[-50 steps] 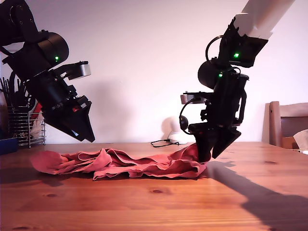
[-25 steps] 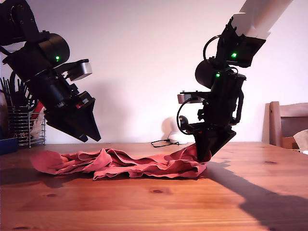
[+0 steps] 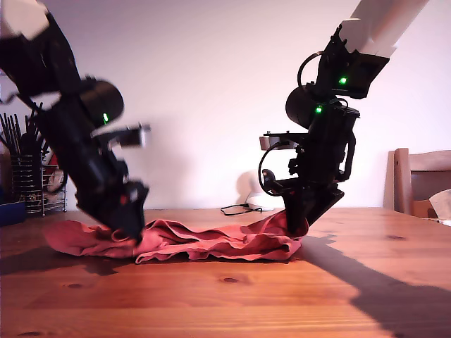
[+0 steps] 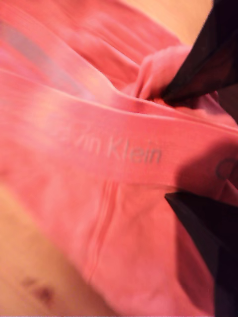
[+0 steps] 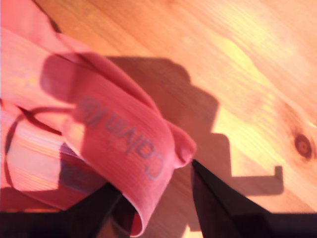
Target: Fold the underwear in front of you. After folding it, place it to the left side.
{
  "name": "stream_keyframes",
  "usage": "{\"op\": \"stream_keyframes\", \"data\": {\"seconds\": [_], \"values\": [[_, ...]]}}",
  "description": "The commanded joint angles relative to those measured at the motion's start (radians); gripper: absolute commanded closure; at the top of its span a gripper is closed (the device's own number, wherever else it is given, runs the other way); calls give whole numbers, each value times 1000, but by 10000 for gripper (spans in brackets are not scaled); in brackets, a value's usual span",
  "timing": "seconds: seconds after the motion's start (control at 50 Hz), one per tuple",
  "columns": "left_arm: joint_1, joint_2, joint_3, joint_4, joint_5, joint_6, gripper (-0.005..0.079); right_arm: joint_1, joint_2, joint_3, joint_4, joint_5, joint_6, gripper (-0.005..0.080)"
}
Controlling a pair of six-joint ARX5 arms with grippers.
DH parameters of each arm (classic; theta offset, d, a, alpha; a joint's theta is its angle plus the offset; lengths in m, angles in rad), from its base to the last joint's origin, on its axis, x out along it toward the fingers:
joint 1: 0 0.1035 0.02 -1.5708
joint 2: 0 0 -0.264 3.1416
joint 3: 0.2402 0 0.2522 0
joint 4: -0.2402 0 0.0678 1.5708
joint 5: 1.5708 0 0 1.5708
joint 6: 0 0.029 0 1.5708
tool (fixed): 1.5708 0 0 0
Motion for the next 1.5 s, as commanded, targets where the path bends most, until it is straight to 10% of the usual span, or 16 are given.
{"op": "stream_keyframes", "data": {"seconds": [0.0, 0.34, 0.82, 1.48], "values": [[-2, 0, 0, 14, -39, 14, 205, 6, -5, 11, 4, -1, -2, 466], [-10, -4, 0, 75, -62, 31, 209, 6, -5, 11, 4, -4, -3, 466], [-12, -12, 99, -50, 148, -54, 208, 2, -5, 11, 27, -4, -3, 466], [-50, 53, 105, -6, 73, 34, 208, 2, -5, 11, 46, -11, -3, 466]]}}
